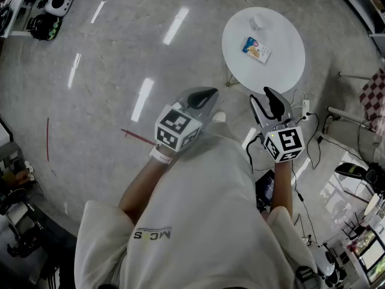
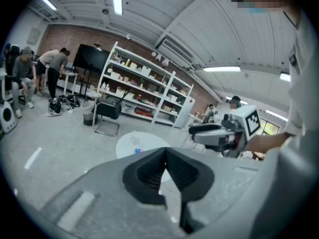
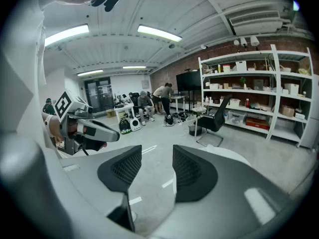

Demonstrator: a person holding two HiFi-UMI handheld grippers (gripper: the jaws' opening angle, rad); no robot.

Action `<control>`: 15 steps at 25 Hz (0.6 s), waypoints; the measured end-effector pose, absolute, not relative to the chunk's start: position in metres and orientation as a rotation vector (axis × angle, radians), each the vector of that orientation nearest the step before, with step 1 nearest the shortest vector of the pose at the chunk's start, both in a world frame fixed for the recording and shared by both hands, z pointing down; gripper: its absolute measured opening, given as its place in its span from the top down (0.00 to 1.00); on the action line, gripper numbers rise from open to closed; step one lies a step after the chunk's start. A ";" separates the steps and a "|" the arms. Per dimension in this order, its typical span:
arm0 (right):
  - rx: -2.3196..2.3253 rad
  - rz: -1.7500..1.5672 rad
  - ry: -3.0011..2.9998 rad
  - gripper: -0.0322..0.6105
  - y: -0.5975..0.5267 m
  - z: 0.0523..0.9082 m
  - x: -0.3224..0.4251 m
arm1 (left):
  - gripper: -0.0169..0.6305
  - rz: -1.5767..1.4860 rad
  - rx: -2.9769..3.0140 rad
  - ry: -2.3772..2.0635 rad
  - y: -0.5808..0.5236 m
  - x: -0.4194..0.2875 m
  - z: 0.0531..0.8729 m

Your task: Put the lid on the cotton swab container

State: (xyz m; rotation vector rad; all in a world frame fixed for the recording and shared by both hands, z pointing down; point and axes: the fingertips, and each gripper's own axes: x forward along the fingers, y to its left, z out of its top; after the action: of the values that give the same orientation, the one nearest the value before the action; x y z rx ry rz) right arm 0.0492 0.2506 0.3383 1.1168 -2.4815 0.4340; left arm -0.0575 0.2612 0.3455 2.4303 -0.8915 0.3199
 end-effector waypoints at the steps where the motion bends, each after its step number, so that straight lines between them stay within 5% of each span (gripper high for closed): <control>1: 1.107 0.402 -2.506 0.64 0.255 0.333 0.057 | 0.98 0.312 2.439 -0.933 0.266 -0.048 0.340; 15: 1.220 0.459 -2.653 0.68 0.314 0.298 0.205 | 0.98 0.372 2.477 -1.008 0.309 0.114 0.306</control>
State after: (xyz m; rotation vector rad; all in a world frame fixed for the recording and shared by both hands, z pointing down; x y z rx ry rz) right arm 0.2048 0.3139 0.2981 1.2195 -2.6529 0.4590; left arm 0.1143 0.3092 0.3064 2.4773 -1.0084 0.3718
